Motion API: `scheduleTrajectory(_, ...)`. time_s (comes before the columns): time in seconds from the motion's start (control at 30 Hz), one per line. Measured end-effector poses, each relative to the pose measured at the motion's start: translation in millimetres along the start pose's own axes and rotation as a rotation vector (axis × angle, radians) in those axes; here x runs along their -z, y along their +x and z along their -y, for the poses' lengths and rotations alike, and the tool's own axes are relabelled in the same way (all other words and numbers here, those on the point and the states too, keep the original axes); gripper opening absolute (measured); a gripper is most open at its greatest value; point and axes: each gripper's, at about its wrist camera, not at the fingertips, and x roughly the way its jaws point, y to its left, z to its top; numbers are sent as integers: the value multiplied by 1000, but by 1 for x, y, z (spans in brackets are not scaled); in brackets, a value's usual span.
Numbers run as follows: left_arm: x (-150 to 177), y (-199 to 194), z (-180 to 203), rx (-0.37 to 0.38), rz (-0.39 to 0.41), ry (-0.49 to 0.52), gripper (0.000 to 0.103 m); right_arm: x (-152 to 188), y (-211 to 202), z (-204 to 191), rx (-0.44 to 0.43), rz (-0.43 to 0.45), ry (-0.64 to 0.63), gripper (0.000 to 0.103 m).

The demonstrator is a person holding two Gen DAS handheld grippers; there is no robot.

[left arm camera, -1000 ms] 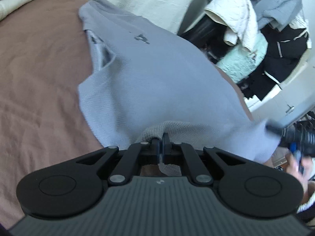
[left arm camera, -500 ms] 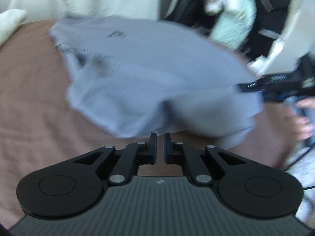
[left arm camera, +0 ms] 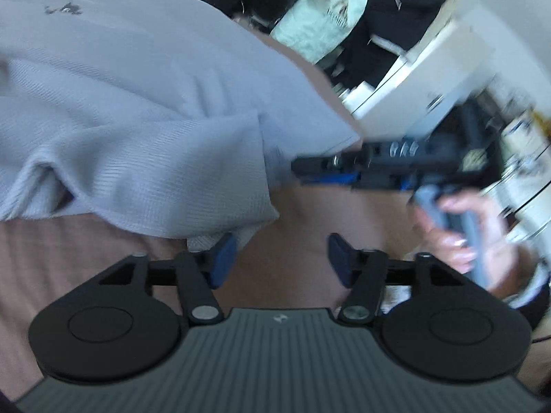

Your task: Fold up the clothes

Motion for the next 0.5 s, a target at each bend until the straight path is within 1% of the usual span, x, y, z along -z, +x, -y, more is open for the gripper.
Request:
scheduleTrajectory(0.03,0,8,4,-56,4,24,69,-2,2,-3,-10,1,-11,30)
scheduleTrajectory(0.1,-1,22,9,-154,14,56,68,-5,4,-7,14,12,-19,33)
scheduleTrajectory(0.13,-2,26,8,-177,11,51,62,-7,5,-8,28,22,-17,38)
scheduleTrajectory(0.17,-3,26,4,-174,17,31,53,-10,7,-7,40,36,-10,42)
scheduleTrajectory(0.2,-4,26,1,-170,23,10,17,-12,8,-7,51,49,-2,48)
scheduleTrajectory(0.23,-4,22,-2,-163,27,-9,3,-14,10,-7,62,63,5,49)
scheduleTrajectory(0.27,-5,18,-3,-157,34,-26,3,-15,11,-6,67,70,1,49)
scheduleTrajectory(0.3,-3,7,-3,-161,53,-30,3,-16,12,-7,74,64,-14,46)
scheduleTrajectory(0.33,-2,-3,-2,-165,72,-34,3,-15,13,-8,89,51,-28,24)
scheduleTrajectory(0.37,-1,-14,-1,-166,93,-35,3,-12,13,-9,90,33,-37,15)
scheduleTrajectory(0.4,-1,-29,3,-152,127,-26,3,-10,11,-10,67,13,-37,15)
scheduleTrajectory(0.43,0,-44,6,-141,156,-19,3,-7,7,-11,24,-2,-24,15)
scheduleTrajectory(0.5,4,-72,14,-136,186,-25,3,-2,-10,-17,-97,-47,-4,15)
